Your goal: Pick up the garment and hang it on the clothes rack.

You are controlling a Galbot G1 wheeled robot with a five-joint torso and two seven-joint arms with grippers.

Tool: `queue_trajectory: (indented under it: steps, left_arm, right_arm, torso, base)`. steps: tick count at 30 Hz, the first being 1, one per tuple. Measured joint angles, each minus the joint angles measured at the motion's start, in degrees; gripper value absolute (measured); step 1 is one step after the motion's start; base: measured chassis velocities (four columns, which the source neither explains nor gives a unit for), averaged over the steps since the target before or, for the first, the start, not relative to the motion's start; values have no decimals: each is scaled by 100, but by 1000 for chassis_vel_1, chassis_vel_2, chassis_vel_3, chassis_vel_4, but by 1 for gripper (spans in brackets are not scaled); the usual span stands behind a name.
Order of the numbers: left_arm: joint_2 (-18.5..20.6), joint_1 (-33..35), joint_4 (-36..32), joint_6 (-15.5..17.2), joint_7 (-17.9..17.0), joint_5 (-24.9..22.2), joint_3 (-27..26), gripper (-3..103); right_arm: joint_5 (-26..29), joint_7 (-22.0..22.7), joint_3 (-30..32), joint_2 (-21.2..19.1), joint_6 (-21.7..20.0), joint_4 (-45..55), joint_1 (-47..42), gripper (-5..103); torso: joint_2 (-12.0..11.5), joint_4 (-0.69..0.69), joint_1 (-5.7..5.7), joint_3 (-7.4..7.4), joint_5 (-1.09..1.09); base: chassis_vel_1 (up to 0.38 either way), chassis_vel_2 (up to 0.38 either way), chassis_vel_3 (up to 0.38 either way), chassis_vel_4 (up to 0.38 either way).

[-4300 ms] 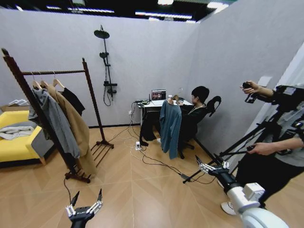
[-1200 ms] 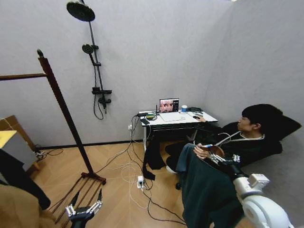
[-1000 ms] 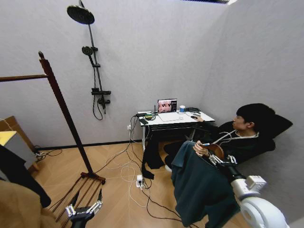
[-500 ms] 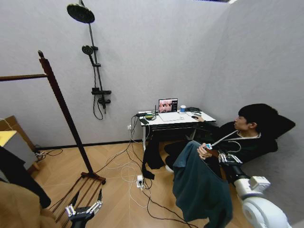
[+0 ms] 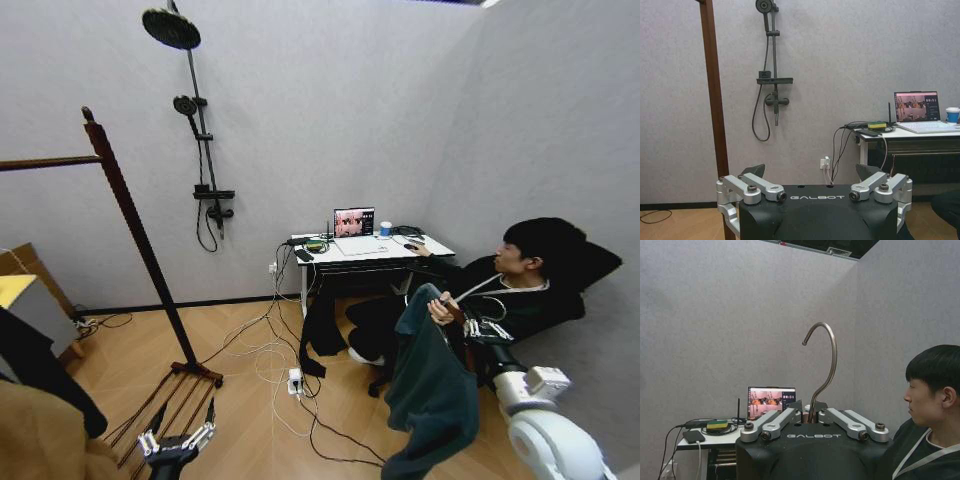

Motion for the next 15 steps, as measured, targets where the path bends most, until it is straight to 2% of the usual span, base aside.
queue_trajectory:
  steps: [15]
  left_arm:
    - [0,0,0,0,0,0,0,100]
  right_arm:
    - [125,22,-80,54,27,193,84,10]
  torso:
    - [0,0,-1,0,-1]
  base:
    - [0,0,0,0]
